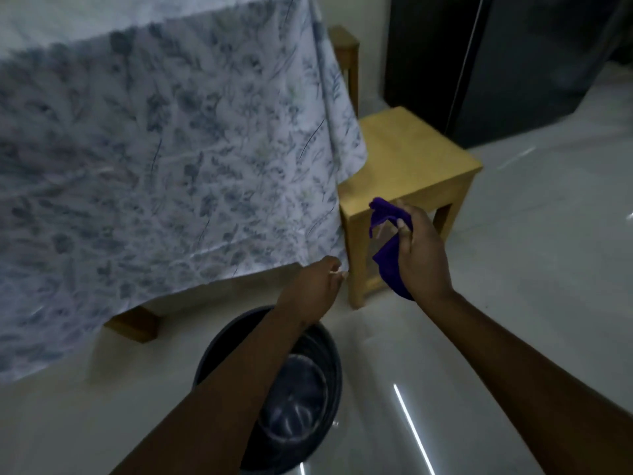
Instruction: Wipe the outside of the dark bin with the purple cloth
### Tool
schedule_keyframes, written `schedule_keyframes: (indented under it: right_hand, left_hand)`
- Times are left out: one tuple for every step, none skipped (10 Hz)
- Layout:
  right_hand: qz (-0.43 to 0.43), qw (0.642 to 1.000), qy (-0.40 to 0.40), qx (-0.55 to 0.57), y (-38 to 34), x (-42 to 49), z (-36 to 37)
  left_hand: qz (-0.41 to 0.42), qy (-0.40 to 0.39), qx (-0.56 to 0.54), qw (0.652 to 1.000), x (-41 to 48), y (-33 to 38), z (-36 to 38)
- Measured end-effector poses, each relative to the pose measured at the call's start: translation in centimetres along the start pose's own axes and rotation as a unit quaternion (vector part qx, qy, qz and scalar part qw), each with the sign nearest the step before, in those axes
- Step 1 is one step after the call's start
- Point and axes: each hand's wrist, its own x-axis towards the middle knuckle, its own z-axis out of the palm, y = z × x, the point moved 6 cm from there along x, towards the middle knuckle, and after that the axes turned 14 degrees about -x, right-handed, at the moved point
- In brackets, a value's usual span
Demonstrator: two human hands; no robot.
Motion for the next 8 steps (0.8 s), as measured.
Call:
schedule_keyframes:
  right_hand:
    - [-0.008,0.998,0.054,0.000,-0.1,4.1,-1.5]
    - [-0.027,0.995,0.096,-0.030,-0.1,7.8,-1.9]
    - [-0.066,0.984,0.072,-0.152,0.5,10.7,-0.2]
    - [-0.065,0.945,-0.070,-0.314,2.2,11.5,3.9]
    - [-0.062,0.934,-0.102,-0.336,2.4,12.3,4.8]
    - [-0.069,0.924,-0.171,-0.335,2.4,12.9,5.0]
    - [-0.070,0.942,-0.179,-0.274,1.9,13.3,3.8]
    - [-0.112,0.957,-0.068,-0.257,-0.5,12.5,0.7]
  left_hand:
    - [0.009,0.013,-0.016,1.000,3.0,1.7,-0.1]
    - [0.020,0.022,-0.015,0.999,5.8,3.5,0.1]
    - [0.035,0.025,-0.022,0.999,7.9,4.7,0.4]
    - [0.036,0.035,-0.006,0.999,9.4,4.7,0.4]
    - [0.052,0.055,-0.001,0.997,10.0,4.6,0.3]
    - [0.066,0.064,0.005,0.996,10.0,4.7,0.0]
    - [0.061,0.062,-0.004,0.996,10.0,5.0,-0.9]
    - [0.040,0.055,-0.012,0.998,9.7,6.0,-2.6]
